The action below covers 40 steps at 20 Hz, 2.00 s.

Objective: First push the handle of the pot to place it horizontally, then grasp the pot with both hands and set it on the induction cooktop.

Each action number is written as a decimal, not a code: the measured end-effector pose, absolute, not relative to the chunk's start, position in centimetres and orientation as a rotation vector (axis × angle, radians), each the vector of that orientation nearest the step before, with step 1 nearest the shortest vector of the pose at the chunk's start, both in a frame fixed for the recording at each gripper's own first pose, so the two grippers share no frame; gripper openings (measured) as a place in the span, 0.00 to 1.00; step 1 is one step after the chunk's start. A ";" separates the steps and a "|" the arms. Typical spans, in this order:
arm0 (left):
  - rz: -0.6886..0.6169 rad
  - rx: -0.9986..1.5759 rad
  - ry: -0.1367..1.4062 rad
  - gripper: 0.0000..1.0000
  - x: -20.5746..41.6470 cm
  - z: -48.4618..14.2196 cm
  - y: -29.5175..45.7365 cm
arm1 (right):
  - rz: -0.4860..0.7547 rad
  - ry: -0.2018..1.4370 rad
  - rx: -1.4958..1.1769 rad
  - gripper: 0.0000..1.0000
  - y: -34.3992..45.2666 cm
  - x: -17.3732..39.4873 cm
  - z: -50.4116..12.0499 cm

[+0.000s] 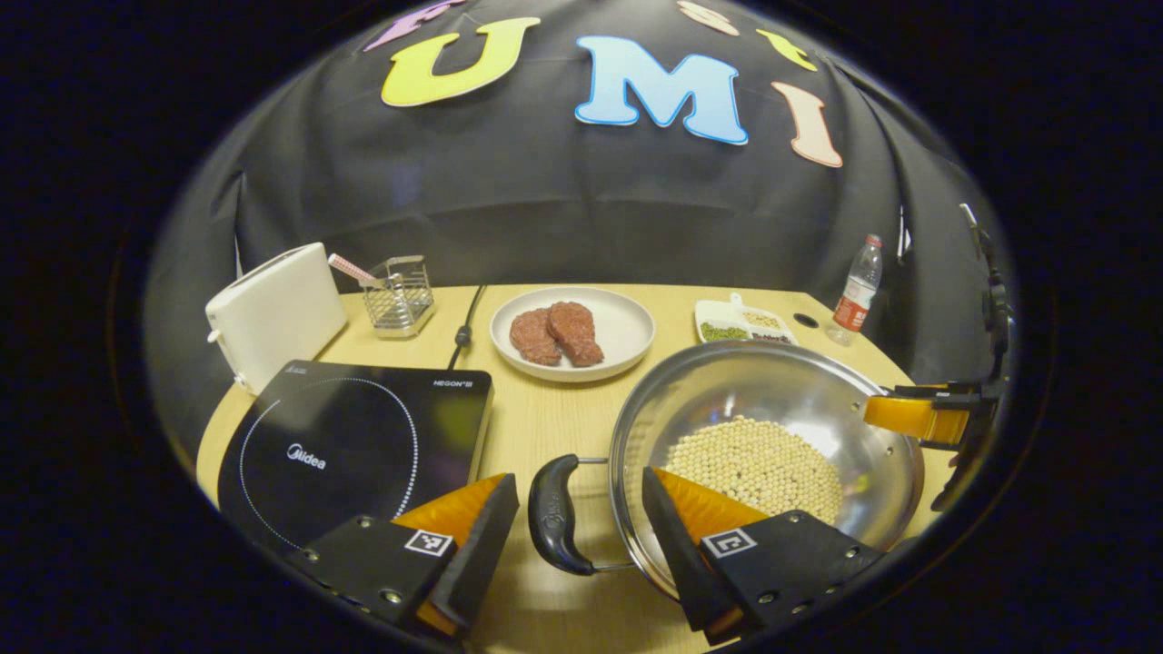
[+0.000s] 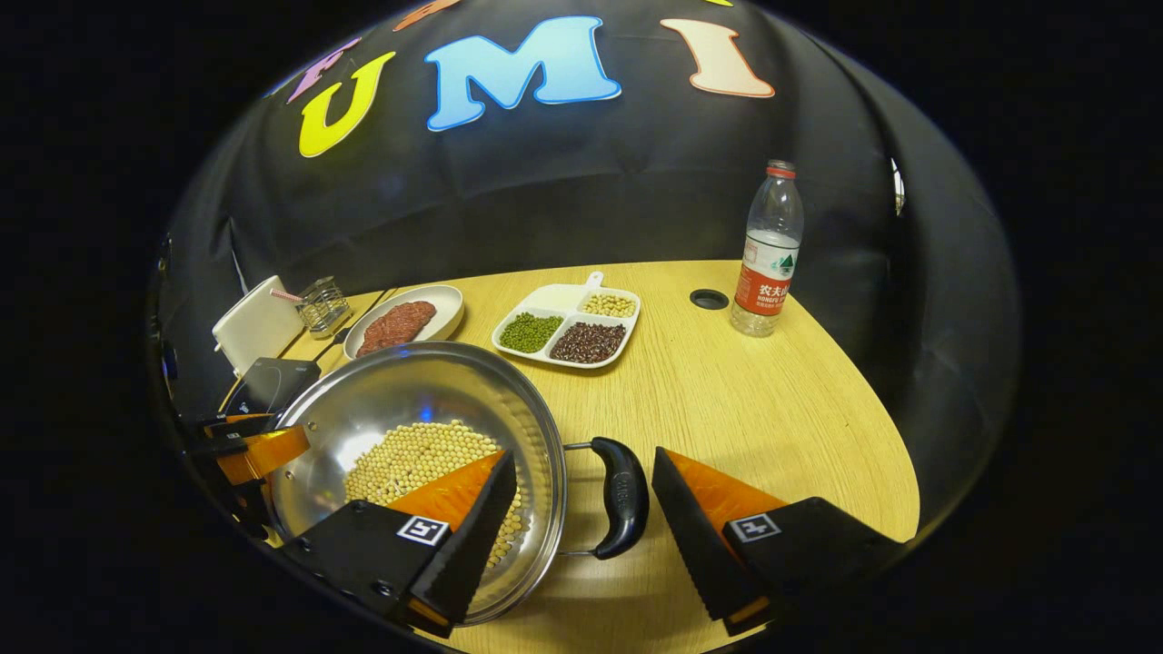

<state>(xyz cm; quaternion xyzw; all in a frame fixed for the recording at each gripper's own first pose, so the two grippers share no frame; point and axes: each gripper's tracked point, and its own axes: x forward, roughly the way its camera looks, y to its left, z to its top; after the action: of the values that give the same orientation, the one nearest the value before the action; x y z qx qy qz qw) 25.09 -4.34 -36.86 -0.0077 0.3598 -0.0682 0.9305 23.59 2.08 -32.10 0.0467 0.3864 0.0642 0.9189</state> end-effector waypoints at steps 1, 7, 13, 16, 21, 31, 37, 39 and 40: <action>-0.135 -0.020 0.741 0.81 25.1 -37.1 -4.2 | 0.131 0.800 0.086 0.93 2.0 23.5 -32.3; -0.123 -0.030 0.751 0.75 24.9 -37.3 -4.3 | 0.123 0.807 0.058 0.66 1.4 23.4 -32.5; -0.107 -0.032 0.759 0.60 24.9 -37.2 -4.3 | 0.128 0.816 0.058 0.59 1.6 23.3 -32.4; -0.101 -0.025 0.759 0.57 25.0 -37.1 -4.2 | 0.135 0.815 0.031 0.50 1.8 23.4 -32.4; -0.074 -0.015 0.760 0.59 25.1 -37.0 -4.1 | 0.147 0.812 0.009 0.45 2.0 23.9 -31.7; -0.069 -0.004 0.717 0.59 26.6 -32.3 -1.1 | 0.151 0.784 0.027 0.47 4.7 24.5 -27.5; -0.113 0.003 0.699 0.58 27.3 -30.5 2.2 | 0.103 0.767 0.049 0.47 7.7 23.2 -25.4; -0.124 0.009 0.691 0.59 27.3 -29.9 3.4 | 0.092 0.765 0.055 0.47 8.9 22.9 -24.9; -0.128 0.007 0.692 0.55 27.4 -29.9 4.1 | 0.085 0.765 0.060 0.44 9.5 22.6 -24.6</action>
<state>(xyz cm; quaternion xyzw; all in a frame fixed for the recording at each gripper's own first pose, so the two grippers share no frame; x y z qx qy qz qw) 27.40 4.12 -29.88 0.0034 0.3390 -0.0625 0.9387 22.61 9.54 -24.56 0.0291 0.3731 0.0415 0.9264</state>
